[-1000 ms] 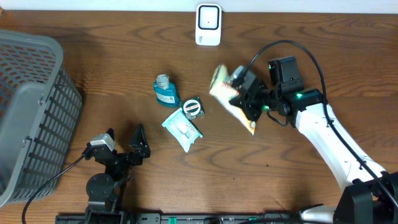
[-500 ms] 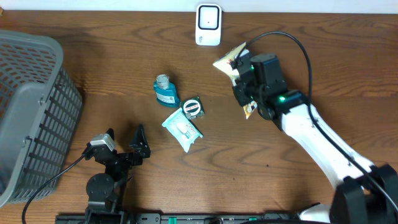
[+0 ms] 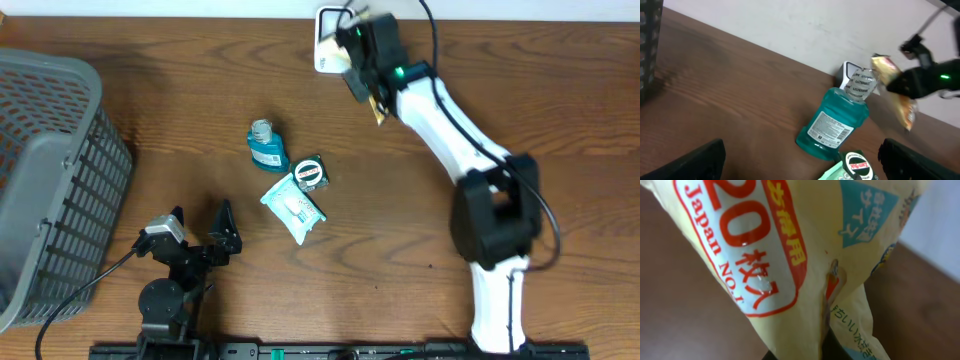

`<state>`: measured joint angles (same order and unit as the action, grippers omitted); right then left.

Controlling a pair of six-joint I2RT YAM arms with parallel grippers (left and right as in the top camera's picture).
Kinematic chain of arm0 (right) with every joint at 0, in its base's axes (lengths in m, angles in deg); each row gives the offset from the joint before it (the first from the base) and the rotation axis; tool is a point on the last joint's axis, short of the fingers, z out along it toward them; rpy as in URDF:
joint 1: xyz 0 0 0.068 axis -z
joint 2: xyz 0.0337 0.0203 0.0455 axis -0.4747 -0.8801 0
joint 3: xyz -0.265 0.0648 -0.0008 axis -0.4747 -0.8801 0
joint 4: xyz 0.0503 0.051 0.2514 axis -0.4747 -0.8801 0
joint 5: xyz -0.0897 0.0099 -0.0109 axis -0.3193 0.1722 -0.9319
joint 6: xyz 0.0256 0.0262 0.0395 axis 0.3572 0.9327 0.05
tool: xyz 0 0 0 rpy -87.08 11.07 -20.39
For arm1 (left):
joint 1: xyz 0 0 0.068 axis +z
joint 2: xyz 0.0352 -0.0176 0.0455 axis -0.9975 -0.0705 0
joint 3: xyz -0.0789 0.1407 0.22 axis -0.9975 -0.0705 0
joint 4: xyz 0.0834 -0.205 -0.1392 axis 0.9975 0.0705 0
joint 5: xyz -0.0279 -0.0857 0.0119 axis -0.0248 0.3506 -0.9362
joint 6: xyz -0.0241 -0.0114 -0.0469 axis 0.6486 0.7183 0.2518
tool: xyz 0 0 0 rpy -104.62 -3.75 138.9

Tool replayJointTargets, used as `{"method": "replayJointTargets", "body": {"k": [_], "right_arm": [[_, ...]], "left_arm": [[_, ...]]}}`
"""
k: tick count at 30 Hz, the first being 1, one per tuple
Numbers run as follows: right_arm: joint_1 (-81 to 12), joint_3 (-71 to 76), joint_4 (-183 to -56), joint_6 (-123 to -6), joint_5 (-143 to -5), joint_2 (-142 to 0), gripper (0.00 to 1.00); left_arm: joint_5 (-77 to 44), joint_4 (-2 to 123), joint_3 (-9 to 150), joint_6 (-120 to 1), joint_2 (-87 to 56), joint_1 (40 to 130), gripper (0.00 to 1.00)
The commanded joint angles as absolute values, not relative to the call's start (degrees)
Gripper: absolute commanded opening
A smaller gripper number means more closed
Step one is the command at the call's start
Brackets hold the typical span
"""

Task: Scan the item barcode
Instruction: 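Lift the snack bag and carry it up to the scanner, then hold the snack bag against the scanner face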

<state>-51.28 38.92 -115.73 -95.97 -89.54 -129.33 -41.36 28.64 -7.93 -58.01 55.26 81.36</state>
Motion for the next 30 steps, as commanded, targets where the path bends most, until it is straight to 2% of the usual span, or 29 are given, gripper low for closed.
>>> {"method": "replayJointTargets", "body": {"k": [1,6,15,30], "right_arm": [[-51.15,49.85,-116.85,-101.26,-95.16,-137.42,0.01],[-51.33,59.16,-117.31,-102.37,-101.3,-145.25,0.01],[-51.28,60.54,-117.22,-103.14,-104.65,-145.79,0.01],[-51.7,60.54,-111.21,-123.66,-107.14,-145.81,0.01]], "left_arm": [[-42.08,30.54,-8.96,-58.1,55.41,81.56,0.98],[-42.08,30.54,-8.96,-58.07,55.41,81.56,0.98],[-42.08,30.54,-8.96,-58.07,55.41,81.56,0.98],[-42.08,30.54,-8.96,-58.07,55.41,81.56,0.98]]}}
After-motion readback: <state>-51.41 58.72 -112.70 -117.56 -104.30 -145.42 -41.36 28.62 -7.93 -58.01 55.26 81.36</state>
